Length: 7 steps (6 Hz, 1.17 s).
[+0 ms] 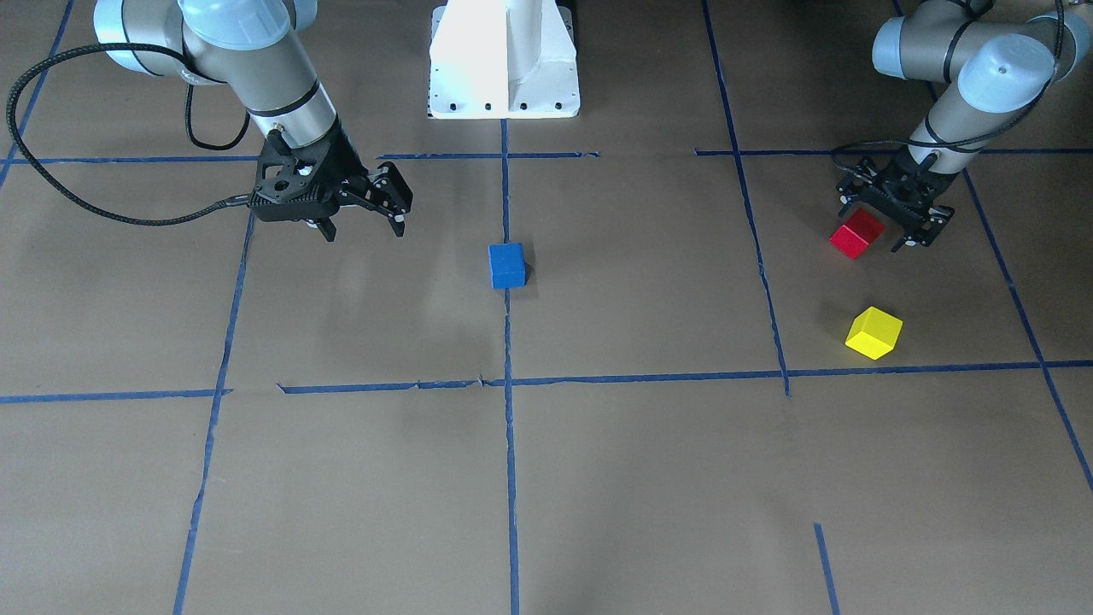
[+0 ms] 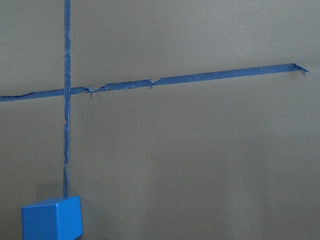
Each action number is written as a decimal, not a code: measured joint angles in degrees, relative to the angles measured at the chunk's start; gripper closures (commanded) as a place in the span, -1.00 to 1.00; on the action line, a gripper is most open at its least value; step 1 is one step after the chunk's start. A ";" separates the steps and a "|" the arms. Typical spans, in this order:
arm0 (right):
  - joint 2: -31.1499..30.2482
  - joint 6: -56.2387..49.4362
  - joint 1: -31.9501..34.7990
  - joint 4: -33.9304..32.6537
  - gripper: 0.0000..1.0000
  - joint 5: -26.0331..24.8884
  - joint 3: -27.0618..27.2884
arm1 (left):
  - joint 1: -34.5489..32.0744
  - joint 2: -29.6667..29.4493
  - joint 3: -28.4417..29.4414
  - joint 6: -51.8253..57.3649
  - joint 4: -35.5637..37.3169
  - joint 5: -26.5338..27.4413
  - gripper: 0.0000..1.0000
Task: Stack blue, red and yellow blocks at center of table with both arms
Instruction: 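Lower the left gripper around the red cube and close it, then carry the red cube with the left gripper onto the blue cube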
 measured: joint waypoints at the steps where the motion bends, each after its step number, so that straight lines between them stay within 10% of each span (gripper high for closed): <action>1: 0.00 0.00 -0.01 0.00 -1.00 0.01 0.02 | 0.37 -0.03 0.47 0.02 0.01 0.00 -1.00; 2: 0.03 0.06 -0.05 0.00 -1.00 0.02 0.03 | 0.89 -0.09 0.96 0.02 0.04 -0.02 -0.96; 5: -0.02 0.17 -0.02 0.00 -1.00 -0.02 0.03 | 2.68 -1.28 2.16 0.02 0.12 -0.08 0.97; 7: -0.20 0.15 0.18 0.00 -1.00 0.24 0.54 | 2.82 -2.19 0.23 -5.56 0.29 -1.23 1.00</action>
